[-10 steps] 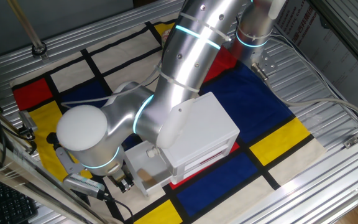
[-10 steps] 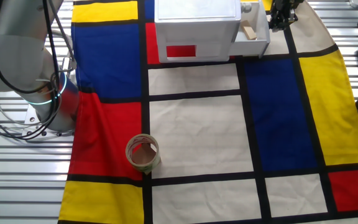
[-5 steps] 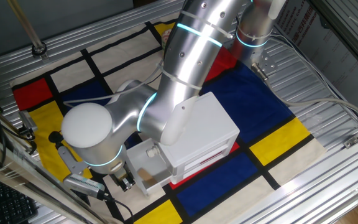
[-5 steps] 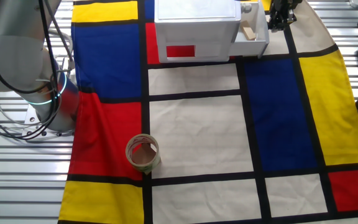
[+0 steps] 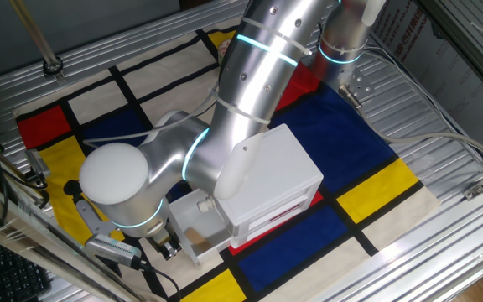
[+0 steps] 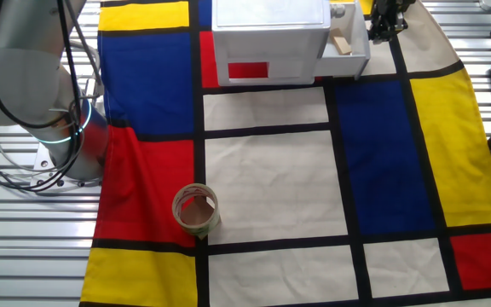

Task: Grasp the handle and close the drawer

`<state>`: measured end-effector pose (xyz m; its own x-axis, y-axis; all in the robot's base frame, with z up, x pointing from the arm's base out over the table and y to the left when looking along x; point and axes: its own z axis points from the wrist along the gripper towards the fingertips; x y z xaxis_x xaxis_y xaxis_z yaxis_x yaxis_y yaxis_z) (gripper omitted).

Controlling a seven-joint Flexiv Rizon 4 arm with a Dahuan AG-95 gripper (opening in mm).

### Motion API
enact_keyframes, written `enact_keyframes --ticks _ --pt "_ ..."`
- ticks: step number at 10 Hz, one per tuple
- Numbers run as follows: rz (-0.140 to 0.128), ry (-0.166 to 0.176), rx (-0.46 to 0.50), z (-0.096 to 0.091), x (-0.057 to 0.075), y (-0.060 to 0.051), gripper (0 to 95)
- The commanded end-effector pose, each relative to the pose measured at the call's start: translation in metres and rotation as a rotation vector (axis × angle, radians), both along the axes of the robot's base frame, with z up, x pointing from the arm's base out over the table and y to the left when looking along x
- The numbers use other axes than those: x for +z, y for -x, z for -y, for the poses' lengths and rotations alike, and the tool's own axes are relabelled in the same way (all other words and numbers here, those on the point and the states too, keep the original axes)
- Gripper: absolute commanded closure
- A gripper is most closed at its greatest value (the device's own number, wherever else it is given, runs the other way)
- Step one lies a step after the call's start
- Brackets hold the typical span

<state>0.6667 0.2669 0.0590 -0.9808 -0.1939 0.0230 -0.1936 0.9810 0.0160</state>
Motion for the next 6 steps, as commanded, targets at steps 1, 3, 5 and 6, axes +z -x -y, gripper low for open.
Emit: enact_keyframes --ticks 1,3,5,6 --pt "0.002 0.003 -0.015 0.0006 0.0 0.0004 95.0" --pt "0.002 0.006 -0.028 0.0006 -0.0001 0.0004 95.0" --pt "-0.002 0.007 -0.032 0.0005 0.0002 0.0004 95.0" --pt "-0.006 0.009 -0.031 0.0001 0.0006 0.0006 95.0"
